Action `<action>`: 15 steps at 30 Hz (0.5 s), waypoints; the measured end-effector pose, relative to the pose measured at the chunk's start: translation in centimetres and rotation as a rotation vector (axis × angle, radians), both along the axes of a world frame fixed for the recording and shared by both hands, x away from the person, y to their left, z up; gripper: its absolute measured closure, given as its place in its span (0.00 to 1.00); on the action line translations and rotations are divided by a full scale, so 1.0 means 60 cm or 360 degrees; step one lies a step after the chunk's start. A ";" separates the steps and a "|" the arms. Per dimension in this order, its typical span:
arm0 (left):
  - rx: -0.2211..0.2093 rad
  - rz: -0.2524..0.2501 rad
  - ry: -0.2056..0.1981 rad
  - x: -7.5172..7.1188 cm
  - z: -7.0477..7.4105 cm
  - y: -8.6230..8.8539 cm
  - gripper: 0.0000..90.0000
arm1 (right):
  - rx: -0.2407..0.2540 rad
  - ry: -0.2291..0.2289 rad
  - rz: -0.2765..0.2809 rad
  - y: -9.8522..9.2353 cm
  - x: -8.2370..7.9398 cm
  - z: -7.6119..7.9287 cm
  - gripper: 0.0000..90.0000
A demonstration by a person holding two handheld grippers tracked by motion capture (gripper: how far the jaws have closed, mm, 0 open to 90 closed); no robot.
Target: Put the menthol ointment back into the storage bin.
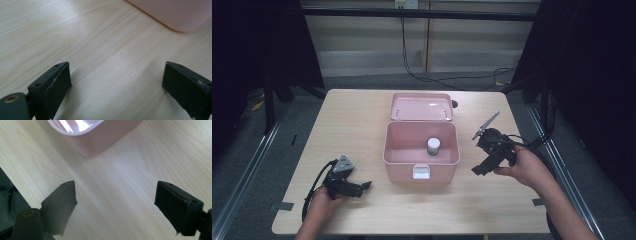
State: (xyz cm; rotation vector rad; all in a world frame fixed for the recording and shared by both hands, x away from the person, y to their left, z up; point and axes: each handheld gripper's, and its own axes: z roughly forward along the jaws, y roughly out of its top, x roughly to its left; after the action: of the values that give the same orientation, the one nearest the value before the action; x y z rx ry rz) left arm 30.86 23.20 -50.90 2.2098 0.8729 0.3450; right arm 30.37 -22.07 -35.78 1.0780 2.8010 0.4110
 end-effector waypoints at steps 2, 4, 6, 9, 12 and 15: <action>-0.0001 0.0001 0.0000 0.000 0.000 0.000 0.09 | 0.0018 0.0013 -0.0014 -0.003 -0.003 -0.007 0.19; -0.0001 0.0001 0.0000 0.000 0.000 0.000 0.09 | 0.0024 0.0022 -0.0018 -0.007 -0.005 -0.014 0.19; -0.0001 0.0001 -0.0001 0.000 0.000 0.000 0.09 | 0.0038 0.0026 -0.0037 -0.013 -0.008 -0.023 0.19; -0.0001 0.0001 -0.0001 0.000 0.000 0.000 0.09 | 0.0033 0.0021 -0.0050 -0.020 -0.010 -0.032 0.19; -0.0008 0.0006 0.0004 -0.001 0.000 0.000 0.09 | 0.0022 0.0006 -0.0058 -0.025 -0.014 -0.041 0.19; -0.0008 0.0007 0.0003 -0.001 0.000 0.000 0.09 | 0.0048 0.0008 -0.0068 -0.031 -0.019 -0.052 0.19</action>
State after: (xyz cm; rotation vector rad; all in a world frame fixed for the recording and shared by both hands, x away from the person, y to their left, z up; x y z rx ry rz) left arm 30.82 23.18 -50.92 2.2043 0.8788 0.3423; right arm 29.25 -23.92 -38.91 1.1441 2.7791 0.4484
